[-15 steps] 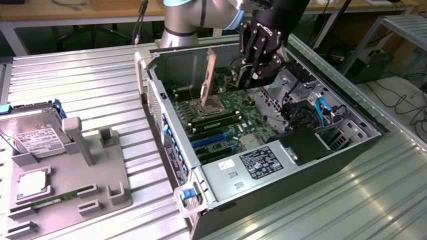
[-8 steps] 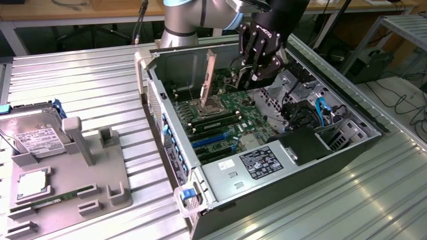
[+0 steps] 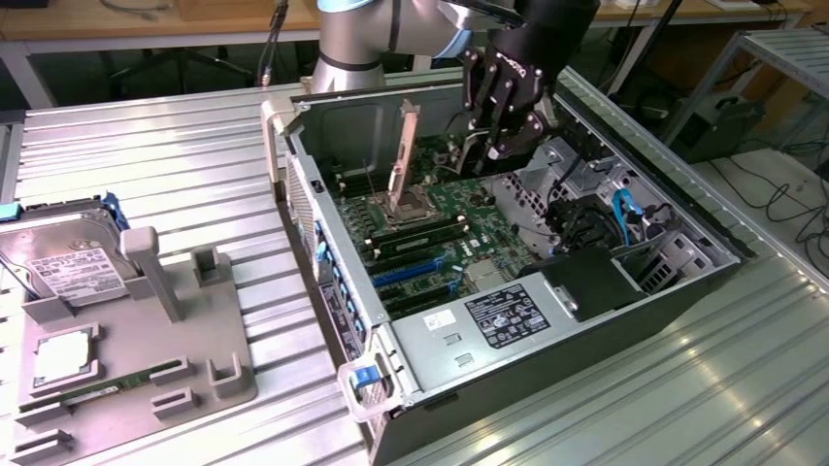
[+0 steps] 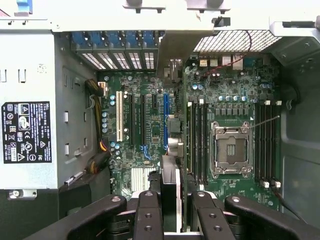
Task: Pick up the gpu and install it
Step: 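Insert the gpu into the slot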
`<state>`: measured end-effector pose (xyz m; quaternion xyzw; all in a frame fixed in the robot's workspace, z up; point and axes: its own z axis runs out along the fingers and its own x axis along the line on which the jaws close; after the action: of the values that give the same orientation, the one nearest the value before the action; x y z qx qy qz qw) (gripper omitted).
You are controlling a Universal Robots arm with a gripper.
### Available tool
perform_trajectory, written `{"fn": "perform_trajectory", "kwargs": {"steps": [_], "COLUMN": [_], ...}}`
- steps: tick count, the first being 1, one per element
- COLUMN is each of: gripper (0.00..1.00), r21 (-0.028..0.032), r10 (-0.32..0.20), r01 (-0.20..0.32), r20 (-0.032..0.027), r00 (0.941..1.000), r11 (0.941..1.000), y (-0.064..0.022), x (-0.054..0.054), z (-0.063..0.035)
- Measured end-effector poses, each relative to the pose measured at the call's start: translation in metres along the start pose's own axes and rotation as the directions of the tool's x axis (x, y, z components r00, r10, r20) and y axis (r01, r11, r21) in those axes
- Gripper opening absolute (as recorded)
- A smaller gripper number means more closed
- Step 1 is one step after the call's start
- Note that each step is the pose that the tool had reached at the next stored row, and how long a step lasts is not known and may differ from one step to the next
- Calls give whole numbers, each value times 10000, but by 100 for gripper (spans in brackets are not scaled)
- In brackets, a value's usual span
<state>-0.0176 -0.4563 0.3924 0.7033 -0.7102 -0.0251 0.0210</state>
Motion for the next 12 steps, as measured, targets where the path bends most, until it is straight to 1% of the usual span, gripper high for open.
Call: {"fn": "perform_trajectory", "kwargs": {"steps": [12], "gripper": [28], "r21": [0], "r10": [0], "r01": [0], "r20": [0], "r00": [10000], "r11": [10000], "y": [-3], "x": [0], "z": [42]}}
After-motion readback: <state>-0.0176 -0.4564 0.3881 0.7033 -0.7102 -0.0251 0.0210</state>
